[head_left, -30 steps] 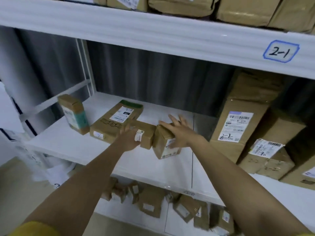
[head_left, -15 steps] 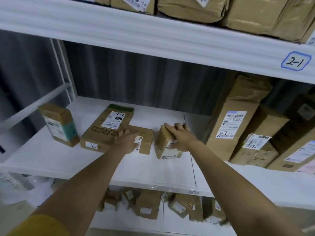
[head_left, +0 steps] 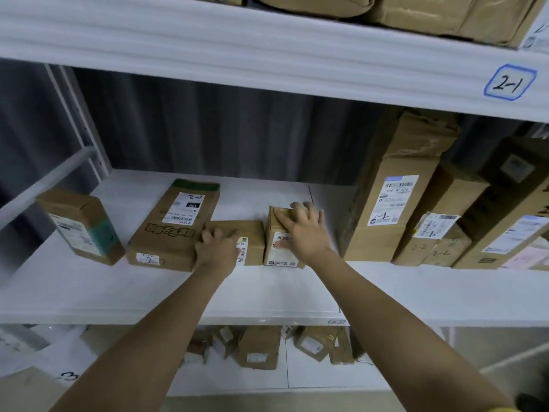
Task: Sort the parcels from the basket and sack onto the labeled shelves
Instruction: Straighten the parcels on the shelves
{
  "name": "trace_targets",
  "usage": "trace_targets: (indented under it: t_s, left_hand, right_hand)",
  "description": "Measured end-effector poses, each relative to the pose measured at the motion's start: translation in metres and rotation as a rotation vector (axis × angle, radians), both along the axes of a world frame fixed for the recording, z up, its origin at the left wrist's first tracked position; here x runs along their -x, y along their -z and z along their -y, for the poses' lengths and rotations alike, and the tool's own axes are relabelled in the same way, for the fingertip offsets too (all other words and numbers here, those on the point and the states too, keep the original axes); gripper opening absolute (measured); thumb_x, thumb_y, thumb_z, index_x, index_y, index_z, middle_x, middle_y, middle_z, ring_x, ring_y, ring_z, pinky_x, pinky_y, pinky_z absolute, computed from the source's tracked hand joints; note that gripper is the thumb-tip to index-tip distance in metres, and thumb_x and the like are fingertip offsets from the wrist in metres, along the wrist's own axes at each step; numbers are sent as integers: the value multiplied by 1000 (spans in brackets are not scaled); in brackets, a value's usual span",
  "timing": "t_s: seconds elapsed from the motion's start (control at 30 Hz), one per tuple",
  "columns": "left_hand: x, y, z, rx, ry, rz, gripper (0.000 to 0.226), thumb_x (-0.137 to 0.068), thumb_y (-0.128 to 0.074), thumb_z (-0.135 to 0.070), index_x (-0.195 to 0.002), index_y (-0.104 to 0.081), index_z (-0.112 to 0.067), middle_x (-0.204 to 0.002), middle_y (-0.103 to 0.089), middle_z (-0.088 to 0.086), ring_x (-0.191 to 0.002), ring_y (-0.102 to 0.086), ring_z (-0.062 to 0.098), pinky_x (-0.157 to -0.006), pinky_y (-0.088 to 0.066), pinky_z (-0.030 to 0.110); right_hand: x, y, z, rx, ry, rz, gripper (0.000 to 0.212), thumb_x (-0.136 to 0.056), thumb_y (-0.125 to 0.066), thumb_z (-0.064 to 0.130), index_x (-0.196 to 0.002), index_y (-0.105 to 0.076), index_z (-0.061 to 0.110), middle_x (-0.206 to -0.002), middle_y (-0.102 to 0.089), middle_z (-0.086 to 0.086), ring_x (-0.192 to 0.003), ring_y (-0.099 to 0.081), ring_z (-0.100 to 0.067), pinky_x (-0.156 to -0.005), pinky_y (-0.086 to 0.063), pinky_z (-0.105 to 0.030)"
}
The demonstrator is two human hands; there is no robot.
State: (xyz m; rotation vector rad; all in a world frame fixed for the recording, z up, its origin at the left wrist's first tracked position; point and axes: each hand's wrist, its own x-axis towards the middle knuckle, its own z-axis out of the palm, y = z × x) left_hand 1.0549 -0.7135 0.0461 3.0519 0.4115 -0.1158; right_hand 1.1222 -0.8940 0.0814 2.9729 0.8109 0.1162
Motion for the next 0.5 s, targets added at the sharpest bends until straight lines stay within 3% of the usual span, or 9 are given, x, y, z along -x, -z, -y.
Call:
trace_targets:
  t_s: [0.07,0.17,0.5]
  left_hand:
    - [-2,0,5,-14,11,-3,51,-101,-40,-42,-149,-25,-36,-144,-33,13,-130,-30,36,-103,-36,45]
    - [-8,3,18,-52,52,-7,51,-101,-37,-44,-150,-24,-35,-145,-32,14,-133,-28,38,-103,-35,44]
    - [-48,2,69,-102,86,-16,59,-98,-45,-45,-150,-20,-34,-147,-25,16,-135,-24,38,-105,-32,45]
  right_hand:
    - [-1,2,7,34,-13,74,72,-93,-55,50,-154,-21,31,-150,-28,-9,-136,-24,-35,-112,-21,-48]
    - [-6,5,21,54,3,73,71,-97,-51,46,-155,-16,29,-148,-32,-7,-134,-30,-35,-107,-31,-43]
    - [-32,6,60,44,135,24,72,-97,-52,44,-156,-14,28,-149,-30,-8,-135,-28,-34,-109,-32,-44]
